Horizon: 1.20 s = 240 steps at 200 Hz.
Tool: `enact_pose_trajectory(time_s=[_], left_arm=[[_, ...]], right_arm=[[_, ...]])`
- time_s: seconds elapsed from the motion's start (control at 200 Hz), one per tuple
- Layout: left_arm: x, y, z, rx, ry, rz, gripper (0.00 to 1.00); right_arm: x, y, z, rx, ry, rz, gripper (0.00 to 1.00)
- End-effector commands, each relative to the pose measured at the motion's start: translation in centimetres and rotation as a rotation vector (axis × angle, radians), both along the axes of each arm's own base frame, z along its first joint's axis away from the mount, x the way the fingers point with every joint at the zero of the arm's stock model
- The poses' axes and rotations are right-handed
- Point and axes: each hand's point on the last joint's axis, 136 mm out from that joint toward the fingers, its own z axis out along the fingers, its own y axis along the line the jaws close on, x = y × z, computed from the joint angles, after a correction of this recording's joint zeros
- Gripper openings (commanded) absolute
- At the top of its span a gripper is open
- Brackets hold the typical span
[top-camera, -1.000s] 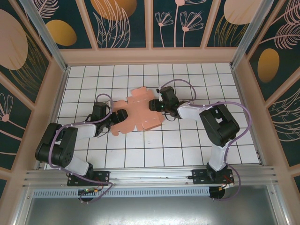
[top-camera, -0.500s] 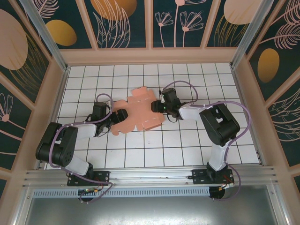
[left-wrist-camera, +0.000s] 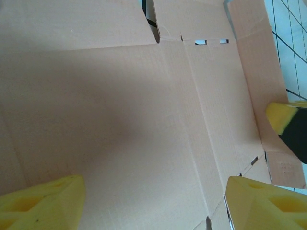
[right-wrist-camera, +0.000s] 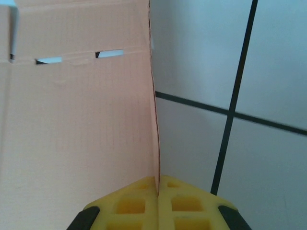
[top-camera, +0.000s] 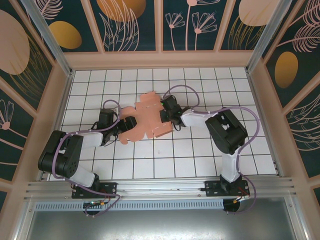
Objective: Fold the paper box
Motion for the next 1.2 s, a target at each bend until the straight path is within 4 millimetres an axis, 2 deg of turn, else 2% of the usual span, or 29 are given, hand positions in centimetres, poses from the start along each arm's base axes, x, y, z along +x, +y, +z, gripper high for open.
enact_pose_trajectory(time_s=[0.0, 0.11, 0.18, 0.245, 0.35, 0.455, 0.556, 0.641, 0.751, 0.871, 0.986, 1.076, 1.196], left_arm=[[-0.5, 0.4, 0.2, 0.007, -0.004, 0.014, 0.77], [-0.5, 0.4, 0.4, 0.014, -0.004, 0.011, 0.77], [-0.5, 0.4, 0.2, 0.015, -0.001, 0.007, 0.78], [-0.6, 0.4, 0.1, 0.015, 0.002, 0.008, 0.78], [-0.7, 0.3, 0.2, 0.008, 0.005, 0.009, 0.78], [-0.7, 0.4, 0.6, 0.006, -0.005, 0.012, 0.78], [-0.6, 0.4, 0.8, 0.012, -0.004, 0.011, 0.78], [-0.4, 0.3, 1.4, 0.002, -0.012, 0.010, 0.78], [-0.4, 0.1, 1.8, -0.012, -0.014, 0.007, 0.78], [-0.5, 0.0, 1.5, -0.013, -0.008, 0.003, 0.78], [-0.3, -0.1, 1.5, -0.015, -0.002, 0.004, 0.78], [-0.3, -0.1, 1.8, -0.015, -0.005, 0.005, 0.78], [-0.7, 0.2, 1.5, 0.008, -0.002, 0.008, 0.78]], right_arm=[[0.3, -2.2, -0.8, -0.336, -0.091, -0.061, 0.00], [0.2, -1.0, -1.0, -0.477, -0.131, -0.056, 0.00], [0.3, 0.0, -1.4, -0.481, -0.125, -0.031, 0.00], [0.2, 1.1, -1.1, -0.353, -0.083, -0.003, 0.00], [0.0, 2.1, 0.5, -0.039, -0.013, 0.021, 0.00], [0.1, 0.9, 1.8, 0.177, 0.038, -0.001, 0.00], [0.3, -1.0, 2.1, 0.270, 0.065, -0.045, 0.00], [0.3, -2.5, 1.8, 0.188, 0.035, -0.074, 0.00], [0.3, -3.3, 0.9, -0.043, -0.013, -0.091, 0.00], [0.2, -3.0, -0.3, -0.325, -0.097, -0.087, 0.00], [0.2, -2.3, -1.5, -0.478, -0.116, -0.077, 0.00], [0.0, -2.0, -1.8, -0.453, -0.092, -0.074, 0.00], [-0.5, -1.3, -1.2, -0.147, -0.015, -0.065, 0.00]])
